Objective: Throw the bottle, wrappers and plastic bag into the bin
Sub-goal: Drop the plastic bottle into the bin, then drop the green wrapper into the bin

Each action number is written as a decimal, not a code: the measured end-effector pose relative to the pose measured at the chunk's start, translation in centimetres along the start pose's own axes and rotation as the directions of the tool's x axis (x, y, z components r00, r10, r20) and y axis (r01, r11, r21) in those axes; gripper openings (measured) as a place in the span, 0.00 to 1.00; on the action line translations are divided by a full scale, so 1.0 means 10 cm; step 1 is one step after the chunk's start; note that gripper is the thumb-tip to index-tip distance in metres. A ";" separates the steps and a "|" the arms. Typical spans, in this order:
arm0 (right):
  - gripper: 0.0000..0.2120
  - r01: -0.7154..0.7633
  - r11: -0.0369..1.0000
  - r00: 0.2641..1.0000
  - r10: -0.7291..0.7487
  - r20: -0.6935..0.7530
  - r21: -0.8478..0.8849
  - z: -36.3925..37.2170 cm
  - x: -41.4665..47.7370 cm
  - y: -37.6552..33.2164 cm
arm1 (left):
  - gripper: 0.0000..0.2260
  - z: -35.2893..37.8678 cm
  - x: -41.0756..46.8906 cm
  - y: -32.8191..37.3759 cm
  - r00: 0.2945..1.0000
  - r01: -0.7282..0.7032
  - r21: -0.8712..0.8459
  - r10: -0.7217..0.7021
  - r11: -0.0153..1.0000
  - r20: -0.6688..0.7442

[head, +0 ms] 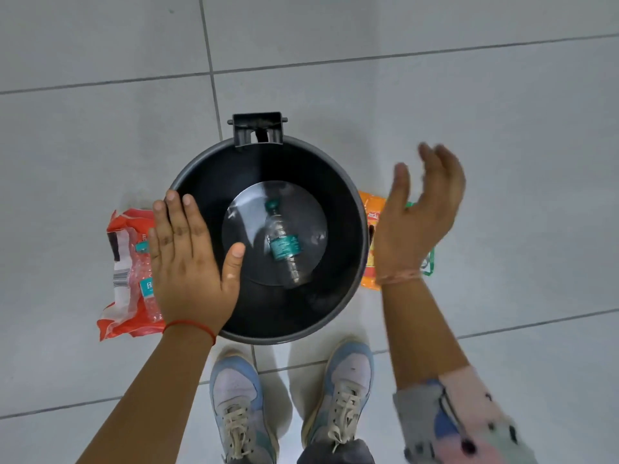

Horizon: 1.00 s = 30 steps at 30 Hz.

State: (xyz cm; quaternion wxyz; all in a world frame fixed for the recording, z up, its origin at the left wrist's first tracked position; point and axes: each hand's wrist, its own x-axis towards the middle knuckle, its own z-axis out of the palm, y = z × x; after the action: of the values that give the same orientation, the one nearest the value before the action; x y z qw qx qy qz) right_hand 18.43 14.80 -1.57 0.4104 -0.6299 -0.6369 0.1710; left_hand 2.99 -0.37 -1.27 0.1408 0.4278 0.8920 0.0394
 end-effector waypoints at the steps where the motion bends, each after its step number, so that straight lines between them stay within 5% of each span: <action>1: 0.16 -0.122 0.991 0.992 0.124 0.020 -0.059 0.02 0.06 0.27 | 0.38 0.00 0.00 0.00 1.000 0.003 -0.003 -0.003 1.000 -0.001; 4: 0.31 -0.436 0.793 0.776 0.571 0.269 -0.426 0.12 -0.14 1.03 | 0.38 0.02 0.01 0.01 1.000 -0.002 -0.002 0.002 1.000 -0.008; 7: 0.38 -0.279 0.603 0.568 0.731 0.378 -0.748 0.14 -0.47 1.49 | 0.37 0.04 0.03 -0.01 0.999 -0.020 0.013 0.021 1.000 -0.037; 10: 0.34 -0.209 0.564 0.503 0.763 0.406 -0.799 0.17 -0.63 1.66 | 0.37 0.06 0.03 -0.01 0.998 -0.020 0.010 0.021 1.000 -0.064; 17: 0.10 -0.067 0.518 0.579 0.716 0.389 -0.853 0.24 -0.62 1.62 | 0.37 0.07 0.00 0.04 0.995 -0.010 0.037 0.013 0.999 -0.096; 22: 0.12 -0.196 0.638 0.694 0.627 0.355 -0.745 0.11 -0.51 1.34 | 0.37 0.07 0.00 0.05 0.997 0.015 0.064 -0.011 0.998 -0.071; 25: 0.10 -0.218 0.821 0.864 0.414 0.287 -0.528 -0.15 -0.31 0.83 | 0.36 0.05 0.00 0.04 0.999 0.018 0.078 -0.014 0.997 -0.051; 27: 0.06 -0.081 0.936 0.957 0.170 0.236 -0.342 -0.40 -0.15 0.27 | 0.36 0.03 0.01 0.03 0.998 0.019 0.054 -0.016 0.998 -0.053; 30: 0.04 0.203 0.970 0.938 -0.153 0.311 -0.135 -0.66 -0.06 -0.52 | 0.35 0.01 0.01 0.01 0.998 0.023 -0.035 -0.025 0.999 -0.063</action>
State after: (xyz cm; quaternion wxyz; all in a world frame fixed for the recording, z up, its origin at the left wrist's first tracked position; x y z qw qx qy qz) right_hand 19.81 11.50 6.04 0.2699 -0.5685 -0.7577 0.1728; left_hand 3.01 -0.26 -1.41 0.1200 0.4129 0.9004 0.0664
